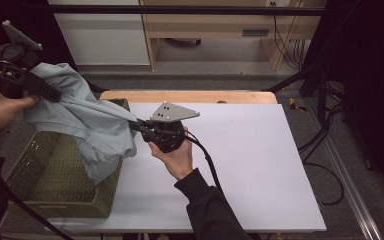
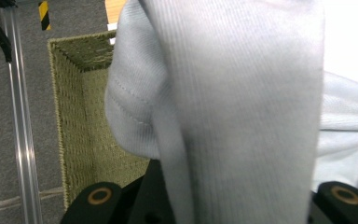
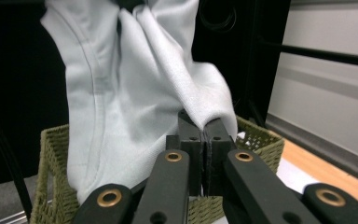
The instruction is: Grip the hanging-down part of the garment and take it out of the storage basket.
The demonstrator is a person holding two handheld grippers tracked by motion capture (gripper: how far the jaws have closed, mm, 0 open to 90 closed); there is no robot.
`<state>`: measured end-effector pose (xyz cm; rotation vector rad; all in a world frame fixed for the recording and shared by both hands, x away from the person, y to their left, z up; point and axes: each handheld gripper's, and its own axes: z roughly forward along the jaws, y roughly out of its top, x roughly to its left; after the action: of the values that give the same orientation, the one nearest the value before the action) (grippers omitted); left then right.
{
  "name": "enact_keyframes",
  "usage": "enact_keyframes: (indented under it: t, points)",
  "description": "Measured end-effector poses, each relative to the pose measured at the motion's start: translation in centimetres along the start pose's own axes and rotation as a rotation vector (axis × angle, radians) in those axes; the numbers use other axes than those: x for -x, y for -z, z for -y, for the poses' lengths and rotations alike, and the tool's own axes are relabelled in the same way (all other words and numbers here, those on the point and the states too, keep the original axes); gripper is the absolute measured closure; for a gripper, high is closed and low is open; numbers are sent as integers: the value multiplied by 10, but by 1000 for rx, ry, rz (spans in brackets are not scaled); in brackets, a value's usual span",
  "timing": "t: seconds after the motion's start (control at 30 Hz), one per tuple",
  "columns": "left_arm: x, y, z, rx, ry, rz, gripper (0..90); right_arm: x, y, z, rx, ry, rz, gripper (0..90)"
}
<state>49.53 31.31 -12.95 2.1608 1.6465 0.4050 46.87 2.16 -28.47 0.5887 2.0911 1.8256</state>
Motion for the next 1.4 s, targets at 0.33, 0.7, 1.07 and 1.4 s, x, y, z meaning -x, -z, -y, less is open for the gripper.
enact_keyframes:
  t: [0.33, 0.7, 1.07, 1.4]
  points:
    - [9, -4, -4, -4, -17, 14, 828, 2, 24, -23, 58, 34, 31, 893]
    - [18, -7, -6, -3, -41, 32, 826, -7, 45, -46, 135, 74, 41, 892]
    - [21, -10, -7, -11, -43, 13, 827, 3, 39, -17, 50, 46, 39, 889]
    - [24, -20, -7, -39, -56, 12, 827, 13, 8, 50, -81, -42, 23, 884]
